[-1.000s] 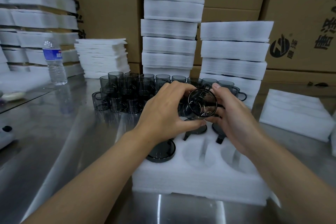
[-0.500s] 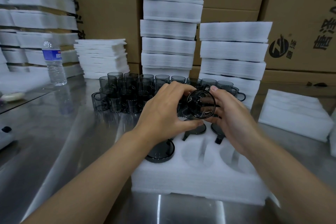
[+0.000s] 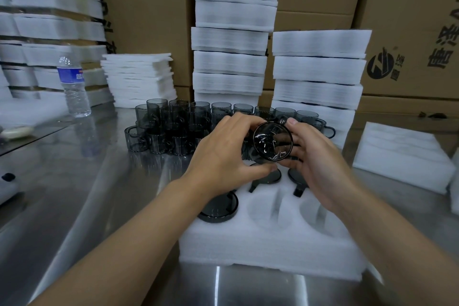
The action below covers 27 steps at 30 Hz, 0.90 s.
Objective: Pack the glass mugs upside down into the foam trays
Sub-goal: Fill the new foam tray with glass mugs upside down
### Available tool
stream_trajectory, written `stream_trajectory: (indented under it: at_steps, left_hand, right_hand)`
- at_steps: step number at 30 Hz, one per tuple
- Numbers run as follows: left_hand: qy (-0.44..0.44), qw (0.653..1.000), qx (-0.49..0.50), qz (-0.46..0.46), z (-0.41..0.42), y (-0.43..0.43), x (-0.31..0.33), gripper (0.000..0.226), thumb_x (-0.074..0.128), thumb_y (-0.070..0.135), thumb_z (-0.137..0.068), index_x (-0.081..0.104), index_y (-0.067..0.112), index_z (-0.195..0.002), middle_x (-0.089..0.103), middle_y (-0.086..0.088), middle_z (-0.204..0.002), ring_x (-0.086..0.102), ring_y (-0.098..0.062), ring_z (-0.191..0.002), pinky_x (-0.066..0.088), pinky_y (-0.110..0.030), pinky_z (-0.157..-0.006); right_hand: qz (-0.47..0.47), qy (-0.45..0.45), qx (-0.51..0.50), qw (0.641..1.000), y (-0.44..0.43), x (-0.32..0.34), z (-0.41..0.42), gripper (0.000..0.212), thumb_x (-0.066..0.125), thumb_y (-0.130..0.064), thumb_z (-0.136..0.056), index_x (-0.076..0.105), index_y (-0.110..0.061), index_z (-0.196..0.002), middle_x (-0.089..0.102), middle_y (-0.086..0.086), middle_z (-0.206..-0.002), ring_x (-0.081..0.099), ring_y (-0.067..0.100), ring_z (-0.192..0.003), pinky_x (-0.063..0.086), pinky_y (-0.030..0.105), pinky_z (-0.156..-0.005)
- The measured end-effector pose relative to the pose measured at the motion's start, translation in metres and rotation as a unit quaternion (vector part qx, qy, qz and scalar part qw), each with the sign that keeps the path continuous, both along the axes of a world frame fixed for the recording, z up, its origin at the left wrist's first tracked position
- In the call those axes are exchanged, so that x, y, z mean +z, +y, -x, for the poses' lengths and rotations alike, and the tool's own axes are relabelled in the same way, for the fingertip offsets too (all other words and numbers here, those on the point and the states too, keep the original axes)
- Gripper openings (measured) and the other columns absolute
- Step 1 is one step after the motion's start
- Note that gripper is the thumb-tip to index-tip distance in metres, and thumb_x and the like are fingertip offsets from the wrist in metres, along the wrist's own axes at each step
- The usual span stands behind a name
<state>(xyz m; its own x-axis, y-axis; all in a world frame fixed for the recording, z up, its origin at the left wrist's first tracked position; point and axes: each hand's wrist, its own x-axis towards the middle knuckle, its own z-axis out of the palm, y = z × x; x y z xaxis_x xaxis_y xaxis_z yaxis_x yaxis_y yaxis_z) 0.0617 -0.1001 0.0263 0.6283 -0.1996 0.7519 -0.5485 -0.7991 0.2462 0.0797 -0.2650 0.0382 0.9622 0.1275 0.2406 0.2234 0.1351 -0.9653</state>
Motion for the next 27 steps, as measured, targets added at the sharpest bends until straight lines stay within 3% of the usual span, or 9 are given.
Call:
stream_trajectory:
  at_steps: [4, 10, 27]
  left_hand:
    - [0.007, 1.000, 0.001, 0.002, -0.0001, 0.0000, -0.0005, 0.063, 0.076, 0.051, -0.064, 0.050, 0.031, -0.118, 0.045, 0.024, -0.100, 0.038, 0.004, -0.091, 0.035, -0.012, -0.072]
    - [0.022, 1.000, 0.000, 0.008, 0.0000, -0.0002, -0.0004, 0.065, 0.074, 0.053, -0.064, 0.049, 0.031, -0.119, 0.049, 0.023, -0.103, 0.043, 0.002, -0.095, 0.041, -0.021, -0.076]
    - [0.027, 1.000, 0.003, 0.009, 0.0002, -0.0008, -0.0009, 0.067, 0.075, 0.051, -0.065, 0.047, 0.033, -0.124, 0.053, 0.020, -0.111, 0.045, 0.000, -0.099, 0.044, -0.024, -0.080]
  right_hand:
    - [0.001, 0.002, 0.000, 1.000, 0.0003, 0.0005, 0.0008, 0.028, 0.058, -0.039, -0.090, 0.064, -0.015, -0.102, 0.068, -0.001, -0.088, 0.064, 0.012, -0.075, 0.049, 0.030, -0.068]
    - [0.000, 0.000, -0.003, 1.000, 0.0002, 0.0008, 0.0014, 0.030, 0.057, -0.038, -0.090, 0.064, -0.013, -0.105, 0.066, 0.001, -0.089, 0.062, 0.011, -0.072, 0.050, 0.029, -0.067]
    - [0.013, -0.018, -0.006, 1.000, -0.0007, -0.0020, -0.0013, 0.019, 0.059, -0.036, -0.088, 0.065, -0.020, -0.097, 0.068, -0.003, -0.087, 0.065, 0.011, -0.076, 0.048, 0.030, -0.068]
